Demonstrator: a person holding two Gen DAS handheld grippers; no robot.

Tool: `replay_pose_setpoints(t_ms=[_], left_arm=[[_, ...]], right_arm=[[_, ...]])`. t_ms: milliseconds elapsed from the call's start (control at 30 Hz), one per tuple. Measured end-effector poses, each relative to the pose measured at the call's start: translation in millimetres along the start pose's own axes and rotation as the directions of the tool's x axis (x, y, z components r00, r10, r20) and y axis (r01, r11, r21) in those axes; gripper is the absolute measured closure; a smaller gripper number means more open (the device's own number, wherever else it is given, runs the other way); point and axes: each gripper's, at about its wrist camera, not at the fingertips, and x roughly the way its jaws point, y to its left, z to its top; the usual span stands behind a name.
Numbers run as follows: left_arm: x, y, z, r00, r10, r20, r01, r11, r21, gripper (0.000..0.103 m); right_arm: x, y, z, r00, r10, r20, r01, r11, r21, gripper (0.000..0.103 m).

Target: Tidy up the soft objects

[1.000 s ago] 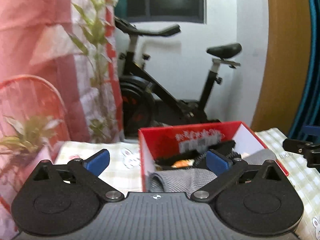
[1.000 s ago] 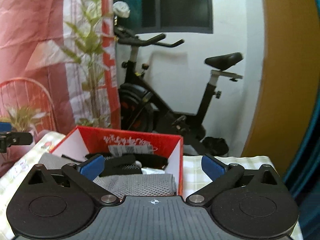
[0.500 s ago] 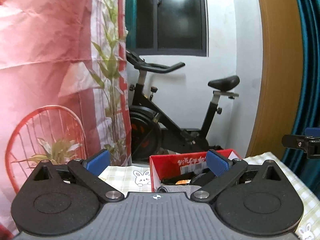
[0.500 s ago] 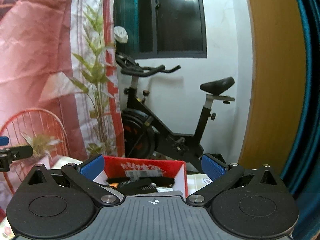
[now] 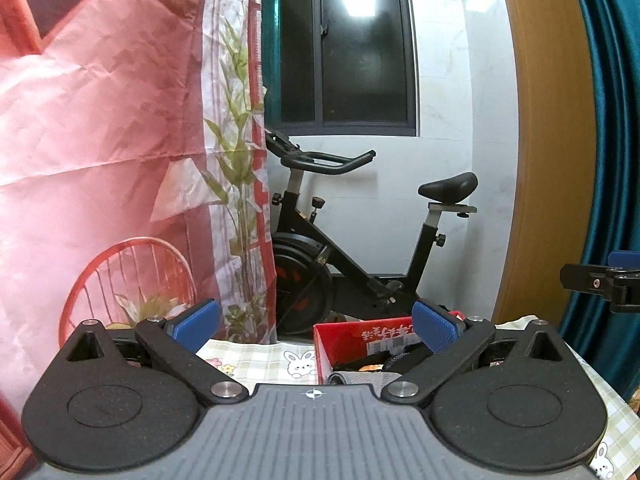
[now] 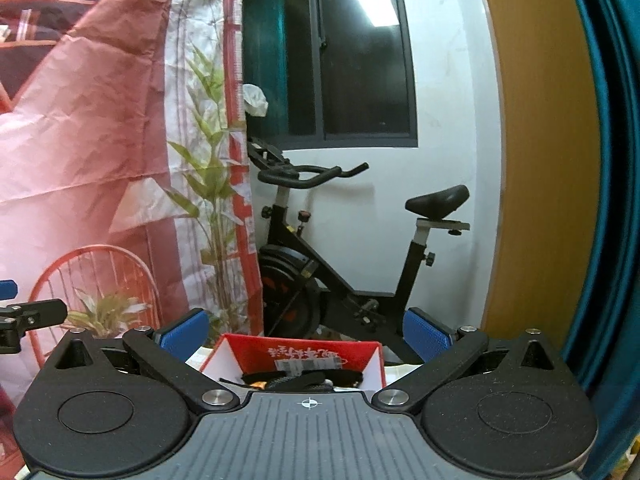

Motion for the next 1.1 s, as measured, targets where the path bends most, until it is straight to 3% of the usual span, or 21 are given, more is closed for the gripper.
replay_pose_setpoints(t_ms=[733,1100], left_arm=[[-12.5,-2.9,2.8,0.999,0.032,0.028,-0.032,0.999,0.003,0.000],[-11.0,1.9,3.9,1.000,0.008,0.021,-0.008,1.000,0.001,0.000]], right_arm=[[-2.8,-8.3,1.1,1.000,-0.015,-0.012,0.015,1.000,0.022,0.000],[-2.1,-8.2,0.3,1.000,-0.017,-0.016,0.018,1.000,0.014,0.000]])
